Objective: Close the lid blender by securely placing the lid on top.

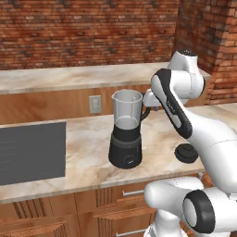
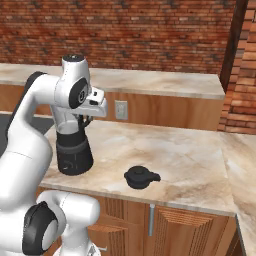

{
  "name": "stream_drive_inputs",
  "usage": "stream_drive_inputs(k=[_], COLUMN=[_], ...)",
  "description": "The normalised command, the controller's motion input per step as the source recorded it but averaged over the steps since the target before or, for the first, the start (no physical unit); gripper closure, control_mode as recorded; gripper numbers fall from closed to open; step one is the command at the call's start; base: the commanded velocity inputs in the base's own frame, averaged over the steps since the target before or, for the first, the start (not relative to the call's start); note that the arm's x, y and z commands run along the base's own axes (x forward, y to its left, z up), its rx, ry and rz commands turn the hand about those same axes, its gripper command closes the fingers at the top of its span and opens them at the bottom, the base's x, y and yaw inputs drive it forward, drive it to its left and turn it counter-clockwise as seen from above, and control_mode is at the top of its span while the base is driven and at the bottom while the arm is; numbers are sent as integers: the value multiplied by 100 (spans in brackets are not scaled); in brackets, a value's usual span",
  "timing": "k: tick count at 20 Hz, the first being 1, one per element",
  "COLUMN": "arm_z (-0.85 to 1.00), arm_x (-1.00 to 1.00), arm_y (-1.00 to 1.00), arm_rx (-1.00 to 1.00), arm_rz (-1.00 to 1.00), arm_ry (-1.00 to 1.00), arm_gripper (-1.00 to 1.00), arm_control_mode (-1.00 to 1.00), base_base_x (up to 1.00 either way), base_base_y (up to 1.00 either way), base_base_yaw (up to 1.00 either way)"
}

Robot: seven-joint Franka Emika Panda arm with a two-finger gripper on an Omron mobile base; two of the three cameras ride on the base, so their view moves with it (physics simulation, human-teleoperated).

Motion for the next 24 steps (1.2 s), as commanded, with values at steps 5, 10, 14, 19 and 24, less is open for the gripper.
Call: stream_drive_inputs(k=[5,10,14,19,24], arm_z=[0,-7,-43,-58,-65], arm_x=[-59,-44,-1,0,0], arm_y=[-32,-71,-85,-100,-93], arm_rx=[4,4,12,36,29], arm_rz=[-17,-61,-75,-67,-41], arm_ry=[-14,-4,7,20,19], arm_gripper=[-100,-100,-100,-100,-100], arm_control_mode=[-100,-100,-100,-100,-100], base_base_x=[0,0,0,0,0], base_base_y=[0,0,0,0,0], base_base_yaw=[0,0,0,0,0])
